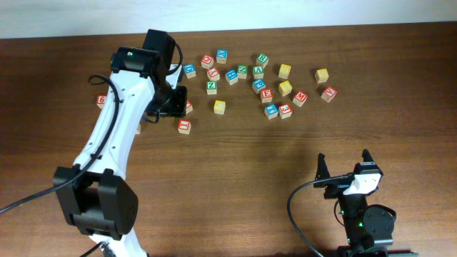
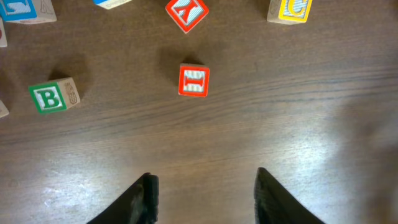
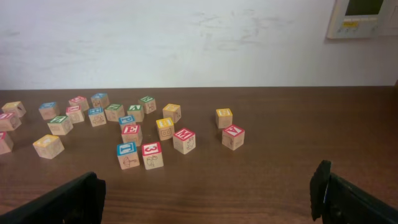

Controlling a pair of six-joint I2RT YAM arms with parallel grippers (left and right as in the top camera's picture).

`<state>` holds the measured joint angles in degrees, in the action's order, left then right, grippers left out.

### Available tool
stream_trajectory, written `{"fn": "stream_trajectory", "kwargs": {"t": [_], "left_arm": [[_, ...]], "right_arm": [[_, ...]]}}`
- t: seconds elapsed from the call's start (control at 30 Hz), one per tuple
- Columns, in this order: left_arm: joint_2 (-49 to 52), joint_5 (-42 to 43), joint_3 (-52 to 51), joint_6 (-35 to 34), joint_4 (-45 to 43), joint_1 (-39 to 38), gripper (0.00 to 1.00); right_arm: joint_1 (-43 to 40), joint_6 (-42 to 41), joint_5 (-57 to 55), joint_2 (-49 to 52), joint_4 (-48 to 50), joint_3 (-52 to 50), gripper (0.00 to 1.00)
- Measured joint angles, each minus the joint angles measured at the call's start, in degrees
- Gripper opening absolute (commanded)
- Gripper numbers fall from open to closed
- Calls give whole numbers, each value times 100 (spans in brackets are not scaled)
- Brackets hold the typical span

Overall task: Spell out ICRA
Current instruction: 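Lower the left gripper around the red-lettered I block and close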

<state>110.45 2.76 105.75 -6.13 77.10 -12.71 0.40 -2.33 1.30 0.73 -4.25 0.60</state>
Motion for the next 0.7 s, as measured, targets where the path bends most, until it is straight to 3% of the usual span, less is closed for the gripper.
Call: {"fn": "stream_trajectory", "kwargs": {"t": [0.1, 0.23, 0.3, 0.43, 0.7], "left_arm": [[0, 0, -170, -59, -177, 0, 60], [0, 0, -695, -138, -726, 0, 54], [2, -2, -1099, -151, -1161, 0, 41], [-9, 0, -1690, -205, -2138, 0, 2], [-9, -52, -2559, -208, -3812, 0, 0]], "right_arm": [[0, -2, 0, 0, 0, 0, 98], [0, -2, -2, 0, 0, 0, 98], [0, -4, -2, 0, 0, 0, 98], [0, -2, -2, 0, 0, 0, 98], [0, -2, 0, 0, 0, 0, 98]]}}
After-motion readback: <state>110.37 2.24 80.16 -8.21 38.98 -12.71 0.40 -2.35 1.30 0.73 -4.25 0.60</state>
